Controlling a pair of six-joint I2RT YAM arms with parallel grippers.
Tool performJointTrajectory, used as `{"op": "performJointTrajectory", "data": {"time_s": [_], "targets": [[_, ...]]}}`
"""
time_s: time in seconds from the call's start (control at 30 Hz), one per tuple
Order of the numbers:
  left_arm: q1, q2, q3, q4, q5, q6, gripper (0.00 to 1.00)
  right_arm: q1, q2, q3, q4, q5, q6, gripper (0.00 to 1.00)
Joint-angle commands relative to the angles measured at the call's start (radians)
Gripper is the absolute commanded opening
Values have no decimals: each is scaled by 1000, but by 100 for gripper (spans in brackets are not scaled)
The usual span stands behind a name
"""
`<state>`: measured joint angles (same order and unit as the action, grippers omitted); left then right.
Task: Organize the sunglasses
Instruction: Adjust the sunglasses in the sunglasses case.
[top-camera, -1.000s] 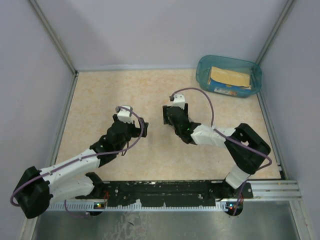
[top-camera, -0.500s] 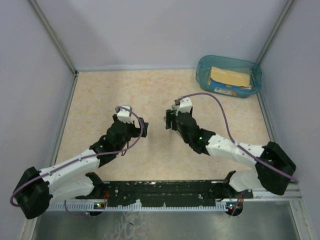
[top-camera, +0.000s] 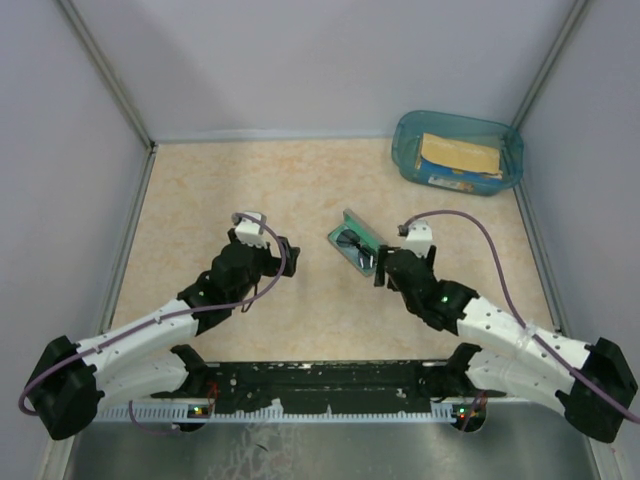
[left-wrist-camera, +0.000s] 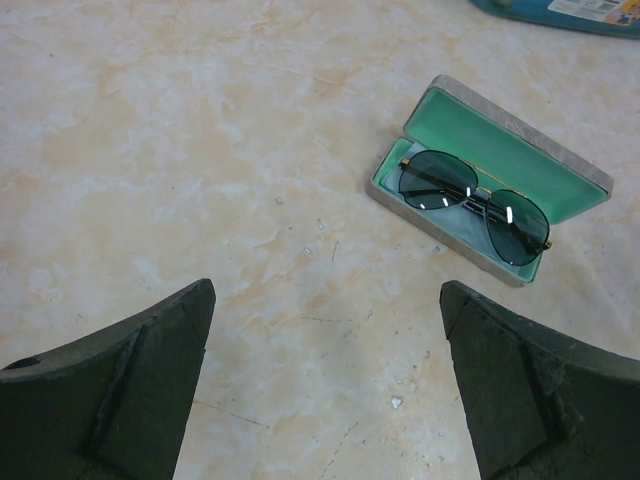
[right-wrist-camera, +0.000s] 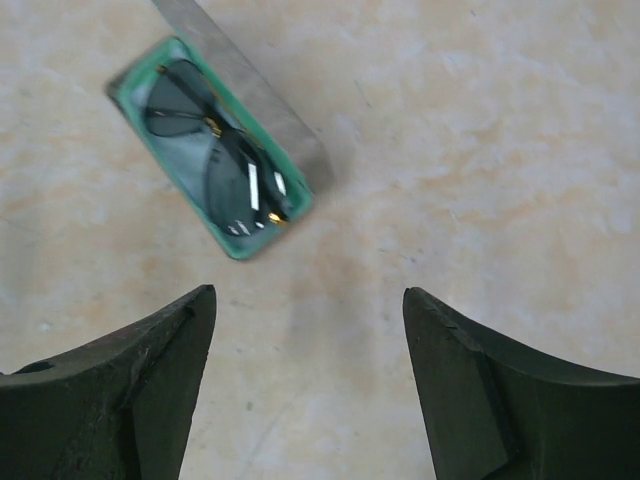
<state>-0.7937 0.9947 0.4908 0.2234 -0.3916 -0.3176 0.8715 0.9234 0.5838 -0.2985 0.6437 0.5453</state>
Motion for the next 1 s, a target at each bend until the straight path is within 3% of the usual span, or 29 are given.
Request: {"op": "performJointTrajectory", "data": {"time_s": [0.0, 0.43, 0.97], "targets": [[3, -7, 20, 11, 51, -3, 100, -76, -38, -48, -81, -19, 54, 76], [3, -15, 21, 14, 66, -7, 100, -197, 130, -71, 113, -121, -24, 80], [2, -34, -2, 45, 53, 2, 100, -237, 283, -27, 217, -155, -65, 80]]}}
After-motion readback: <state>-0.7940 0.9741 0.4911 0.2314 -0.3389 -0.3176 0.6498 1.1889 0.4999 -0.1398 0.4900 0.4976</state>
